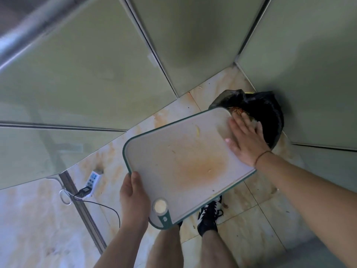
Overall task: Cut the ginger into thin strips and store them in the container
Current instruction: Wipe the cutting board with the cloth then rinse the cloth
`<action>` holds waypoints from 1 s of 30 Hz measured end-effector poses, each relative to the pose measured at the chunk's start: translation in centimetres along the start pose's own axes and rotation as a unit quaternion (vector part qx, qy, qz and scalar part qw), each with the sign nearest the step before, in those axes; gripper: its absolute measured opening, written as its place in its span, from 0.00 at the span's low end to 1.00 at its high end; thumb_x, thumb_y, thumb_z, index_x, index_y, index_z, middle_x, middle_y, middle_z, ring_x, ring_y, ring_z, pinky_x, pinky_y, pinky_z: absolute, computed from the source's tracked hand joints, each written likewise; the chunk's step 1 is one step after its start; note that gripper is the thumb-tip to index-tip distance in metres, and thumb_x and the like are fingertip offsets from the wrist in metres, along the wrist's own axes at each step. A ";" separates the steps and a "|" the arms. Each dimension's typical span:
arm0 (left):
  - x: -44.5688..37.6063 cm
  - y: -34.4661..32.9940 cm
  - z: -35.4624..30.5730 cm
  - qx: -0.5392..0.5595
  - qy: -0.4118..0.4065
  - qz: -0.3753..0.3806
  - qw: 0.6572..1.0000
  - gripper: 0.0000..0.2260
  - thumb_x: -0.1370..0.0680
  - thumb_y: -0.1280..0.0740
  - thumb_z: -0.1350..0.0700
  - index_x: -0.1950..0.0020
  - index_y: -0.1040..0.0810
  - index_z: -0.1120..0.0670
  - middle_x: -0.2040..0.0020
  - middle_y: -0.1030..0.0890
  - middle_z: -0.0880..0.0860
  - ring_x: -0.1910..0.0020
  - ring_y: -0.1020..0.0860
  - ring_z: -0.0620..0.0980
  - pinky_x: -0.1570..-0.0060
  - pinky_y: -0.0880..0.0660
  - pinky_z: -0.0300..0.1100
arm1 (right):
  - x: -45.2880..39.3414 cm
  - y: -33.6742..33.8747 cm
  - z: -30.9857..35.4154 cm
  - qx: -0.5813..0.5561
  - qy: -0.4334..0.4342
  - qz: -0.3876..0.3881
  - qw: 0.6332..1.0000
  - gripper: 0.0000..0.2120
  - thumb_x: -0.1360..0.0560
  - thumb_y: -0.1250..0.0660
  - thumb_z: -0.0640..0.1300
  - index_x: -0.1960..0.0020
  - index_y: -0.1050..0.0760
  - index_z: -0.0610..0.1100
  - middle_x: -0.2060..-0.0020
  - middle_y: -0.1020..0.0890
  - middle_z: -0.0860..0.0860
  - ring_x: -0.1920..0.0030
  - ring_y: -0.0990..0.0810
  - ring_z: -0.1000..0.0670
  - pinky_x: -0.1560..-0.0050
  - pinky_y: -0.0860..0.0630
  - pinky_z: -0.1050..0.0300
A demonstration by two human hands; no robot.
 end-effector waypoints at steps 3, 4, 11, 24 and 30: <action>0.7 -0.9 -0.2 0.005 -0.003 0.000 1.000 0.16 0.13 0.46 0.54 0.58 0.28 0.56 0.69 0.25 0.46 0.70 0.28 0.42 0.70 0.30 0.34 | 2.1 1.6 7.8 -0.056 0.136 -0.062 0.987 0.41 0.25 0.71 0.67 0.21 0.54 0.41 0.22 0.55 0.44 0.23 0.61 0.42 0.25 0.49 0.35; 0.9 -1.3 -0.3 0.006 -0.006 -0.001 1.000 0.16 0.13 0.46 0.54 0.58 0.29 0.57 0.68 0.26 0.48 0.70 0.29 0.44 0.70 0.30 0.35 | 3.5 1.9 11.0 -0.071 0.199 -0.081 0.974 0.40 0.23 0.67 0.67 0.22 0.51 0.40 0.22 0.51 0.44 0.23 0.58 0.42 0.25 0.48 0.36; 1.1 -1.6 -0.3 0.018 -0.025 0.011 0.999 0.15 0.13 0.45 0.55 0.56 0.28 0.59 0.61 0.23 0.56 0.63 0.26 0.48 0.60 0.27 0.44 | 6.4 0.1 19.6 0.015 0.340 -0.091 0.936 0.37 0.22 0.56 0.65 0.21 0.56 0.44 0.21 0.56 0.49 0.22 0.62 0.47 0.24 0.55 0.41; 1.4 0.3 -0.4 -0.028 -0.018 -0.016 0.999 0.16 0.13 0.46 0.55 0.60 0.31 0.57 0.65 0.28 0.52 0.71 0.31 0.42 0.69 0.32 0.38 | -0.5 -2.2 -0.7 0.056 -0.060 0.088 0.993 0.36 0.23 0.67 0.64 0.22 0.65 0.44 0.22 0.62 0.47 0.23 0.66 0.47 0.23 0.57 0.44; 1.5 -0.1 -0.3 -0.023 0.003 -0.019 1.000 0.17 0.13 0.47 0.54 0.57 0.30 0.61 0.63 0.27 0.55 0.65 0.31 0.51 0.65 0.33 0.45 | 4.4 0.1 5.7 -0.006 0.087 -0.038 0.995 0.35 0.21 0.65 0.63 0.22 0.62 0.43 0.22 0.60 0.46 0.23 0.64 0.45 0.23 0.57 0.46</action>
Point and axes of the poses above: each hand's wrist, its own x-axis away from the middle knuckle, its own y-axis out of the back of the hand, z = x × y, the point moved 5 cm from there along -x, towards the middle knuckle
